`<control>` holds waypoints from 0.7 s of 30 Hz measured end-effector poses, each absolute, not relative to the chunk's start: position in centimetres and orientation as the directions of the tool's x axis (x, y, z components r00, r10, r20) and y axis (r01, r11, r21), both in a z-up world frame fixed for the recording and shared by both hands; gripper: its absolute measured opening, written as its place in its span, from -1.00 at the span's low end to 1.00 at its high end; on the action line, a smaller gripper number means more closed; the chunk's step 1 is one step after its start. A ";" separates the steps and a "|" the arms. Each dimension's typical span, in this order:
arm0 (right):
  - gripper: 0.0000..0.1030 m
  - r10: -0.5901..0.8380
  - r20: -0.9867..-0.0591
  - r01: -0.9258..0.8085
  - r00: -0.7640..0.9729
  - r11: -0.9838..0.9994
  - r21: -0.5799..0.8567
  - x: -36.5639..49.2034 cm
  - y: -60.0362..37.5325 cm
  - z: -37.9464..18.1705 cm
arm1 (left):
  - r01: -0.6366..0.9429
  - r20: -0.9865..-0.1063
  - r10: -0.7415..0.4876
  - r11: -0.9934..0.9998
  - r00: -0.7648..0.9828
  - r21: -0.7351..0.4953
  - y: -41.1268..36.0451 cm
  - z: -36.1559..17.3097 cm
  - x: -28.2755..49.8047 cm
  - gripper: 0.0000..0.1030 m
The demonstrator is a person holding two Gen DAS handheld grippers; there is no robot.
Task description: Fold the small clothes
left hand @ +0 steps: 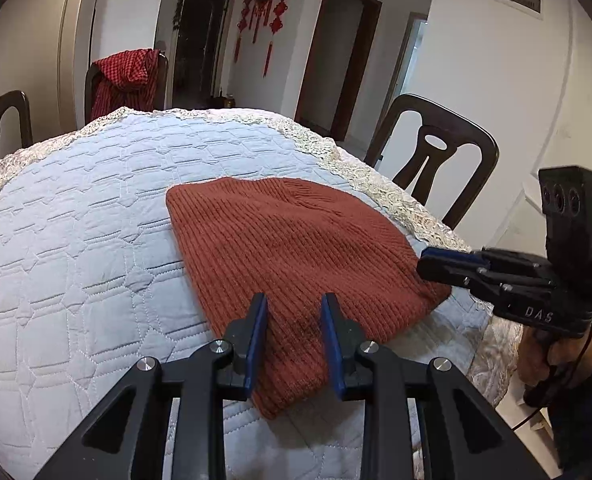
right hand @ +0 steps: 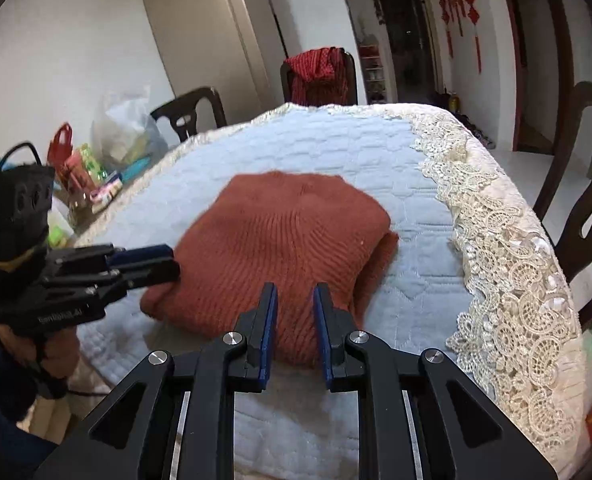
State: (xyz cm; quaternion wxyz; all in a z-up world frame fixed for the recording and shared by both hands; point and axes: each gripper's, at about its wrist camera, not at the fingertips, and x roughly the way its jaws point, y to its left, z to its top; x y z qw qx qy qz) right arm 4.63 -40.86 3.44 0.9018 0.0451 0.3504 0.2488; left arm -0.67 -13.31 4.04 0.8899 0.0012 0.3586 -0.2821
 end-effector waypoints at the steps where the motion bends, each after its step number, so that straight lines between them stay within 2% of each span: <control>1: -0.65 0.480 -0.617 -0.413 0.624 0.872 0.262 5.0 -40.7 3.1 | 0.500 -0.643 -0.499 0.842 0.581 -0.202 -13.3 3.8 -0.4 -0.41; 3: -0.65 0.454 -0.658 -0.396 0.601 0.884 0.248 5.5 -40.5 2.0 | 0.501 -0.648 -0.508 0.837 0.568 -0.218 -13.1 3.4 -0.1 -0.40; 14: -0.62 0.506 -0.585 -0.335 0.633 0.861 0.383 8.5 -41.4 3.9 | 0.431 -0.631 -0.456 0.879 0.628 -0.206 -13.8 4.6 3.7 -0.40; 17: -0.62 0.488 -0.621 -0.308 0.613 0.872 0.381 10.5 -40.8 2.7 | 0.407 -0.673 -0.422 0.893 0.607 -0.193 -14.2 2.8 5.2 -0.39; 19: -0.62 0.451 -0.657 -0.273 0.604 0.892 0.360 11.4 -40.8 1.3 | 0.404 -0.664 -0.417 0.896 0.620 -0.186 -14.3 2.3 5.2 -0.33; 21: -0.62 0.473 -0.639 -0.274 0.607 0.879 0.390 11.4 -41.2 1.0 | 0.404 -0.664 -0.415 0.896 0.622 -0.182 -14.3 2.4 5.1 -0.33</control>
